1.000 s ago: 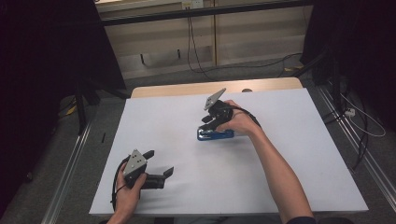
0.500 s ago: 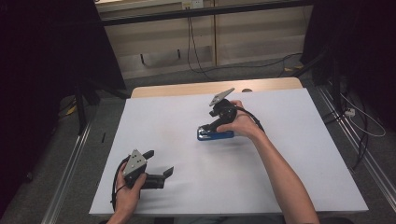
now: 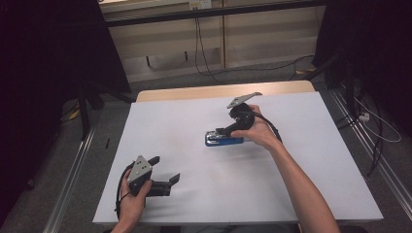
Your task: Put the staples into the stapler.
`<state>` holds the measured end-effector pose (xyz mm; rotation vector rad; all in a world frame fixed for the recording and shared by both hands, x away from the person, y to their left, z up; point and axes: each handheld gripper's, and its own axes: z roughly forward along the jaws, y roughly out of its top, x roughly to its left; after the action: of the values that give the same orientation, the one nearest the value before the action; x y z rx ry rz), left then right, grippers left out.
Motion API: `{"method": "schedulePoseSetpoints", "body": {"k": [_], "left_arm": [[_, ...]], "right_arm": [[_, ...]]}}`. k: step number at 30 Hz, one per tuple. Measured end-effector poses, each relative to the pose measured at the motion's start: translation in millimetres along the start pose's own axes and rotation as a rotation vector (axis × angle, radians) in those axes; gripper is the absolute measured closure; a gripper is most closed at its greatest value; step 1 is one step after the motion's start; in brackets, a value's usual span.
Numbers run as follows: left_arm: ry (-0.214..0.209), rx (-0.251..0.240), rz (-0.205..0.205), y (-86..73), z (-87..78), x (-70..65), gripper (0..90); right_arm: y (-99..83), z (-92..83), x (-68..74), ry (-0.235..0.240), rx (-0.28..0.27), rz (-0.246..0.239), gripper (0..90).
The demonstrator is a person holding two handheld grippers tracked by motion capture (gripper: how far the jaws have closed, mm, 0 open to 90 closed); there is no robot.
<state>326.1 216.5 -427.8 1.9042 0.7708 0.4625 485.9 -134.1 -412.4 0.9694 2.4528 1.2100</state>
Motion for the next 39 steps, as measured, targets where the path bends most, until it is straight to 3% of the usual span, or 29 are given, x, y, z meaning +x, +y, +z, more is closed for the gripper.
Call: {"method": "schedulePoseSetpoints", "body": {"k": [7,13,25,30,34,39], "left_arm": [[-0.001,-0.002,-0.002,0.3,1.2,-0.3,3.2],[-0.002,0.001,-0.001,0.1,1.3,0.1,3.2],[-0.004,0.000,-0.021,-0.3,1.7,1.1,3.3],[-0.014,0.002,-0.044,-1.1,2.5,3.8,3.2],[-0.021,-0.020,-0.054,-0.7,3.9,5.3,3.2],[-0.009,-0.026,-0.049,-0.2,5.4,6.6,3.2]], "right_arm": [[-7.5,-9.5,-0.7,-0.060,-0.012,0.055,7.1],[-17.9,-17.5,2.1,-0.097,-0.029,0.066,5.5],[-36.8,-37.5,2.0,-0.182,-0.101,0.088,3.9],[-43.8,-46.4,4.9,-0.181,-0.152,0.126,2.9],[-48.9,-51.4,8.8,-0.207,-0.149,0.119,3.3],[-53.3,-61.9,15.0,-0.245,-0.201,0.119,3.5]]}}
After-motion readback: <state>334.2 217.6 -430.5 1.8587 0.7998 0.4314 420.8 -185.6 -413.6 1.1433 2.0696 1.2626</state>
